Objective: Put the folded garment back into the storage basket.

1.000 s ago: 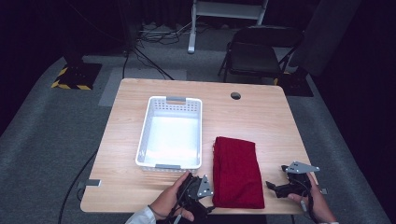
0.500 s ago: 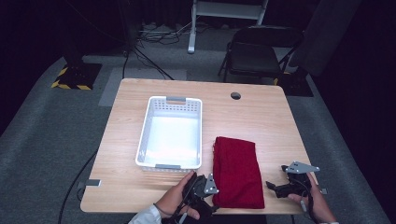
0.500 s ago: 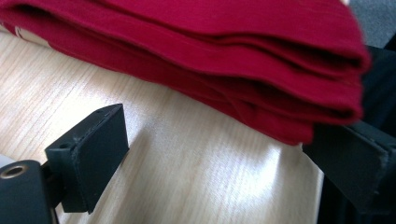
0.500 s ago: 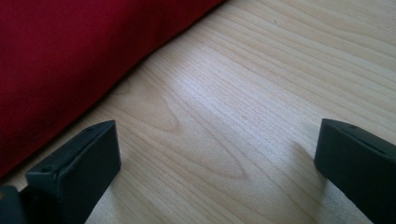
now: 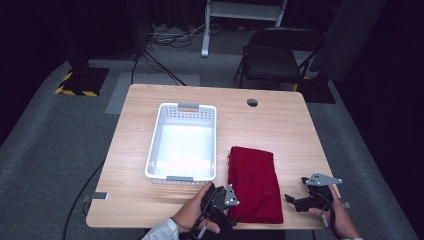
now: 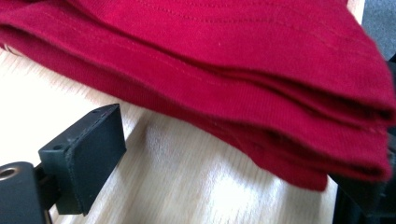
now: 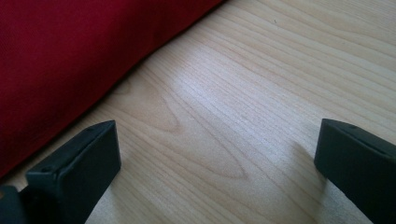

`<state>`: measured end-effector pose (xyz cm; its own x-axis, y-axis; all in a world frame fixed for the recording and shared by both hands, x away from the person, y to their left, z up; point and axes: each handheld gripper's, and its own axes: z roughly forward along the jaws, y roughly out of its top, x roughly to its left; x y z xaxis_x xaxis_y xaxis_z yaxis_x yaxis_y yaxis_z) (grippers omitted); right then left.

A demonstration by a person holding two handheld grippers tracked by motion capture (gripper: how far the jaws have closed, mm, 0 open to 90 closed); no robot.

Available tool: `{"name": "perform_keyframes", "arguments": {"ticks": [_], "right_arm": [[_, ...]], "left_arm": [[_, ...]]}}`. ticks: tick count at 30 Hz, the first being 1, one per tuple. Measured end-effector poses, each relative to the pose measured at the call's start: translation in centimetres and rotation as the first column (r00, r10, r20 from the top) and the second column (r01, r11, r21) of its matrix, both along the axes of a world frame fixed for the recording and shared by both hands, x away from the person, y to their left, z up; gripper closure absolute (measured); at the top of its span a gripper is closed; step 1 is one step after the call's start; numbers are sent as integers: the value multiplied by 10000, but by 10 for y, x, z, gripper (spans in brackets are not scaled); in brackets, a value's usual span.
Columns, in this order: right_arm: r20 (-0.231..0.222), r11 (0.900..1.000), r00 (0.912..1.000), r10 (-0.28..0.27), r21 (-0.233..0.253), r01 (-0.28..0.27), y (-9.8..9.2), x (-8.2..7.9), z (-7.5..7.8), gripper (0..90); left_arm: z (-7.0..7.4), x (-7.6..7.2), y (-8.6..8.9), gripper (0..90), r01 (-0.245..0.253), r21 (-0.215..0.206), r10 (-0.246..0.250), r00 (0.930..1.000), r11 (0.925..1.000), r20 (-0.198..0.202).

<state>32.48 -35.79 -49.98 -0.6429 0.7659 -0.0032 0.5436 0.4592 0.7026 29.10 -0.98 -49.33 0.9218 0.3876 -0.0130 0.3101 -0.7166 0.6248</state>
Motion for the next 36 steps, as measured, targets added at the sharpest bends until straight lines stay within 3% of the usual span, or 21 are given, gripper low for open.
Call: {"name": "perform_keyframes", "arguments": {"ticks": [12,22,25,36], "right_arm": [[1,10000,10000,1,-1,-1,0,0,0,4],[2,10000,10000,0,-1,0,0,0,0,4],[0,10000,10000,1,-1,-1,0,0,0,4],[-124,9998,9998,125,-126,-127,0,4,2,4]], "left_arm": [[0,0,-3,77,-24,-149,25,10000,9999,72],[4,-8,-4,421,188,-419,-177,9995,9989,258],[5,-9,-5,470,228,-412,-218,9995,9989,241],[4,-8,-4,481,330,-551,-315,9991,9979,276]]}}
